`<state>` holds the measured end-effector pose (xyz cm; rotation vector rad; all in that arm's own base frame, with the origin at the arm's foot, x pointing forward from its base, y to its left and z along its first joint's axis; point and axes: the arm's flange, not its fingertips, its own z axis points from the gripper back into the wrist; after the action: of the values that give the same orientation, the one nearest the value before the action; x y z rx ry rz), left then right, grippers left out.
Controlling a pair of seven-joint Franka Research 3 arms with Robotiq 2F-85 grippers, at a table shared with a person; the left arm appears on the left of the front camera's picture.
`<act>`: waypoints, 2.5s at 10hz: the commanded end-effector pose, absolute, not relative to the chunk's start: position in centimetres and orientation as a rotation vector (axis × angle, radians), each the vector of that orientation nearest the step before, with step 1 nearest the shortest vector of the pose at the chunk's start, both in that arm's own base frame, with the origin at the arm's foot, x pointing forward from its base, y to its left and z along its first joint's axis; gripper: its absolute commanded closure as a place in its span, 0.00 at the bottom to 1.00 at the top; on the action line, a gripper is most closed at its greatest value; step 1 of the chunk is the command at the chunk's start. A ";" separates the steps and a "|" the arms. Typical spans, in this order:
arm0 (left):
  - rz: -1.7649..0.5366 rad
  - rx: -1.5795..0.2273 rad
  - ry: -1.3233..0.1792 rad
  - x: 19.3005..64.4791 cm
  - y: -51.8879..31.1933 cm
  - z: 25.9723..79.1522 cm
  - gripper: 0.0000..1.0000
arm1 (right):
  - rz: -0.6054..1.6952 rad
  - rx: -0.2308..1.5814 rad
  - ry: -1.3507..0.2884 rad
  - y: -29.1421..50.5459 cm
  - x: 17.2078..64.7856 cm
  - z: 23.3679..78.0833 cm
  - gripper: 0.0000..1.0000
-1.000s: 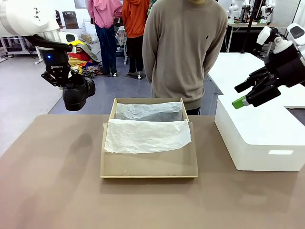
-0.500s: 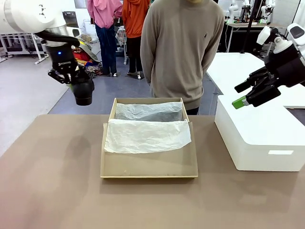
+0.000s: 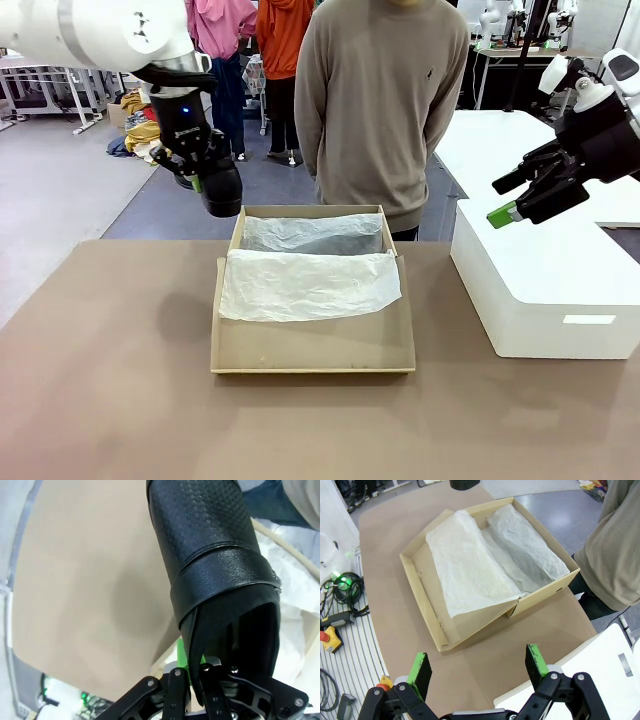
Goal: Pack the shoes into the box.
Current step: Place the other shoe of the Shoes into the Shoes Box.
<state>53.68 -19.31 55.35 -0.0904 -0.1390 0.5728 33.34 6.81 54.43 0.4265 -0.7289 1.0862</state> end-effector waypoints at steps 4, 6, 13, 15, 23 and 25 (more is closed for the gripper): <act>0.573 -0.090 -0.139 53.7 -19.3 55.3 1.00 | 1.091 0.453 -0.748 6.9 33.5 54.5 0.00; 0.573 -0.090 -0.139 53.7 -19.3 55.3 1.00 | 1.091 0.453 -0.748 6.9 33.5 54.5 0.00; 0.943 -0.120 -0.239 53.0 -28.2 55.1 1.00 | 1.091 0.453 -0.748 6.9 33.5 54.5 0.00; 1.011 -0.104 -0.196 53.4 -31.4 54.7 1.00 | 1.091 0.453 -0.748 6.9 33.5 54.5 0.00; 0.999 -0.109 -0.122 53.5 -34.8 52.4 1.00 | 1.091 0.453 -0.748 6.9 33.5 54.5 0.00; 0.999 -0.109 -0.122 53.5 -34.8 52.4 1.00 | 1.091 0.453 -0.748 6.9 33.5 54.5 0.00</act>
<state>54.07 -35.40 52.06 -0.0980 -0.1120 0.9978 33.34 6.80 54.43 0.4263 -0.7290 1.0860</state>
